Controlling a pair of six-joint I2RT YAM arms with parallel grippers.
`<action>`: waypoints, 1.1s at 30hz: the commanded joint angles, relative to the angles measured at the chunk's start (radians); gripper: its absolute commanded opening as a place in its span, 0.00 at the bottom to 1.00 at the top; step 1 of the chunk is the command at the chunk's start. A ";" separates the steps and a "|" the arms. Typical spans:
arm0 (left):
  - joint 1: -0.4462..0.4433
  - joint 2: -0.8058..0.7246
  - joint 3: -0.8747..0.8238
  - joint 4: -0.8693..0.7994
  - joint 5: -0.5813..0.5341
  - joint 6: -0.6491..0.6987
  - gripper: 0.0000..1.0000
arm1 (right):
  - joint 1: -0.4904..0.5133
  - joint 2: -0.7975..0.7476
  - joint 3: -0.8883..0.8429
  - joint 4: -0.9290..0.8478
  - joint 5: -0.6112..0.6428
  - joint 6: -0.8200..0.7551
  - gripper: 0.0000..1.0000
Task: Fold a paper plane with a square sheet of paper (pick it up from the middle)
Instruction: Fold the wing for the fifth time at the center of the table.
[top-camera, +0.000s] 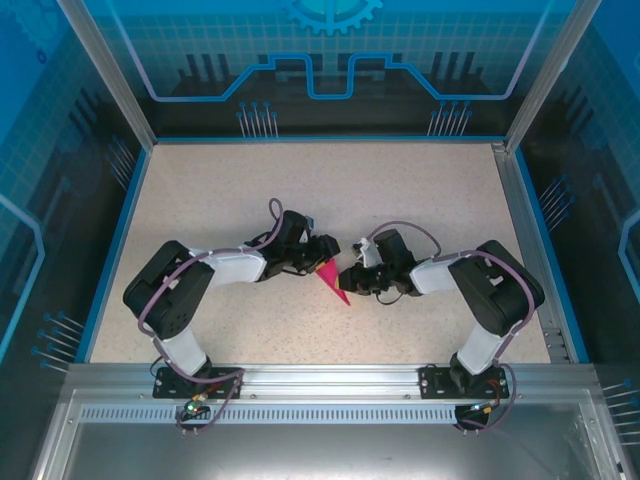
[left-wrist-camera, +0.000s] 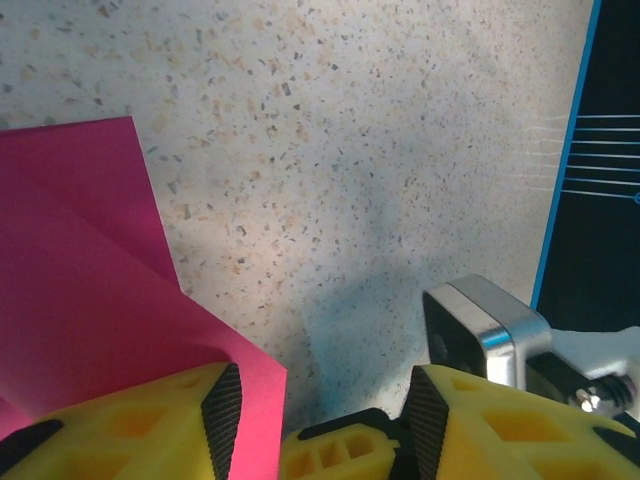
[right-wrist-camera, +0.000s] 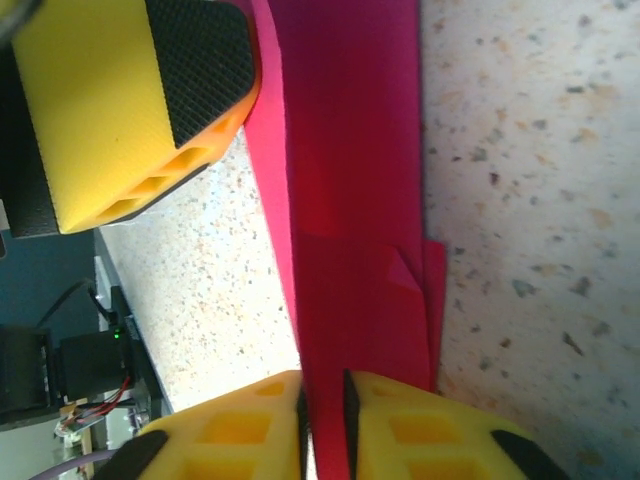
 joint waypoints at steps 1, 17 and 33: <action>-0.006 0.023 0.010 -0.005 -0.027 0.010 0.51 | 0.008 -0.035 0.032 -0.111 0.049 -0.058 0.22; -0.006 0.050 0.041 -0.051 -0.051 0.028 0.49 | 0.031 -0.014 0.063 -0.181 0.112 -0.094 0.26; -0.004 0.088 0.069 -0.119 -0.065 0.038 0.46 | 0.062 0.043 0.109 -0.287 0.208 -0.123 0.20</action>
